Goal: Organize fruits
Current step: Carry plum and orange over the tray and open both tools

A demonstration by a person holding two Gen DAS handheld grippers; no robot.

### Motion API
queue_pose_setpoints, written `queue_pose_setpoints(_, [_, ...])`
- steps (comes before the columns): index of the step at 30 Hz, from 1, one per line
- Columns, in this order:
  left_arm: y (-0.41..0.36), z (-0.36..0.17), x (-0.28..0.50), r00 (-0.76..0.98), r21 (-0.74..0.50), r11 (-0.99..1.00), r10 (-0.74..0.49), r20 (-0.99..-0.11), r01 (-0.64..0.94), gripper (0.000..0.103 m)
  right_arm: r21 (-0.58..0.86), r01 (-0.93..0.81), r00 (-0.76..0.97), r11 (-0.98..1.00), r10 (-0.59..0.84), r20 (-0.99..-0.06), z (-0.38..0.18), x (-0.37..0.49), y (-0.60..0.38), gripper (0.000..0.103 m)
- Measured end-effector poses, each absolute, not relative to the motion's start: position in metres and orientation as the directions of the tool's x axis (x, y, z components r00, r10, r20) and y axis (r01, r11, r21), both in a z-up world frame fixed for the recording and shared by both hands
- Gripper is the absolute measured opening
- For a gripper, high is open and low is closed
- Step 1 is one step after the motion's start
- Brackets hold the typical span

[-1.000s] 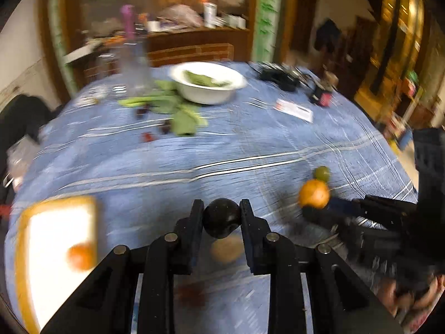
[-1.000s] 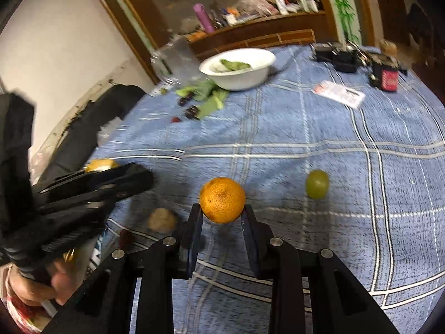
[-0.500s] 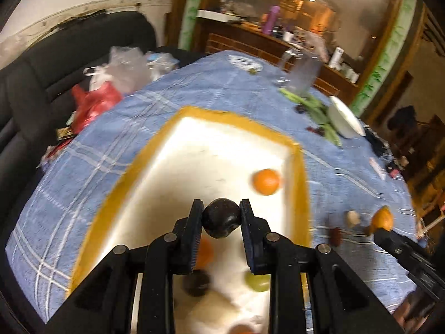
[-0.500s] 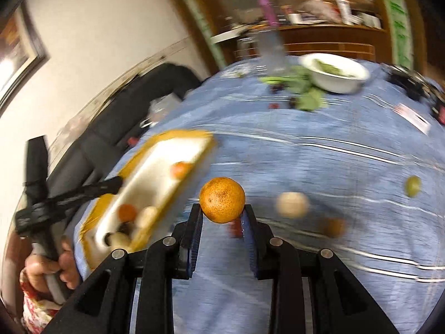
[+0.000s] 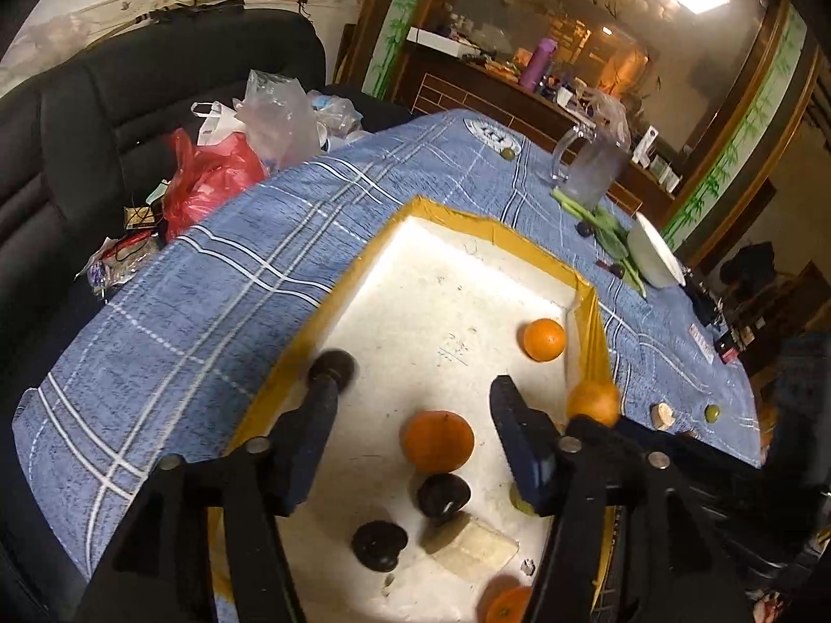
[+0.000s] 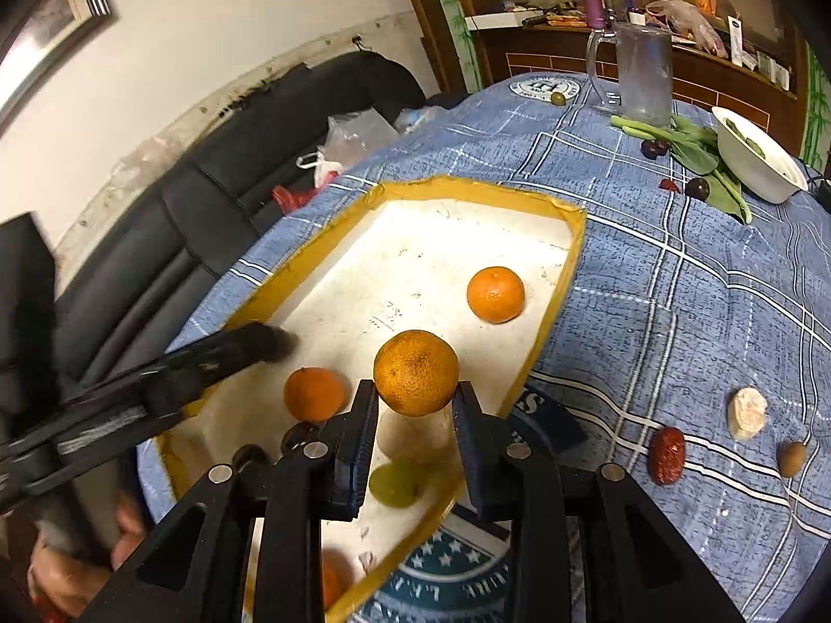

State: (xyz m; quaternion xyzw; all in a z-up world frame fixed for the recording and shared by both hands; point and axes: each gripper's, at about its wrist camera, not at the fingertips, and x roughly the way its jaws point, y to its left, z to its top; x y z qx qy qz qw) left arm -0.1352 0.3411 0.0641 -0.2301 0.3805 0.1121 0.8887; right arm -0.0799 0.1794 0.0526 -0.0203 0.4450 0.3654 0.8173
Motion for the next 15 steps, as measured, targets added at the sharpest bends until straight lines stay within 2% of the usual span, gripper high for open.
queue_pose_setpoints(2, [0.343,0.069,-0.139,0.692,-0.326,0.869,0.026,-0.722,-0.373,0.066,0.289,-0.603,0.342,0.744,0.568,-0.749,0.05,-0.078,0.183,0.036])
queue_pose_setpoints(4, [0.344,0.072,-0.143,0.7,-0.33,0.867,0.03,-0.714,-0.373,0.068,0.286,-0.593,0.353,0.753,0.562,-0.748,0.051,-0.077,0.184,0.049])
queue_pose_setpoints(6, [0.345,0.076,-0.149,0.709,-0.342,0.864,0.024,-0.705,-0.369,0.071,0.288,-0.59,0.363,0.755,0.566,-0.74,0.055,-0.079,0.183,0.056])
queue_pose_setpoints(9, [0.343,0.081,-0.154,0.718,-0.355,0.864,0.012,-0.696,-0.358,0.072,0.271,-0.588,0.392,0.762,0.562,-0.728,0.066,-0.089,0.175,0.057])
queue_pose_setpoints(12, [0.333,0.087,-0.158,0.728,-0.358,0.875,-0.009,-0.686,-0.327,0.072,0.272,-0.564,0.433,0.78,0.56,-0.707,0.078,-0.098,0.155,0.066])
queue_pose_setpoints(15, [0.316,0.097,-0.159,0.745,-0.353,0.895,-0.036,-0.666,-0.272,0.075,0.299,-0.515,0.475,0.804,0.558,-0.681,0.086,-0.107,0.127,0.069])
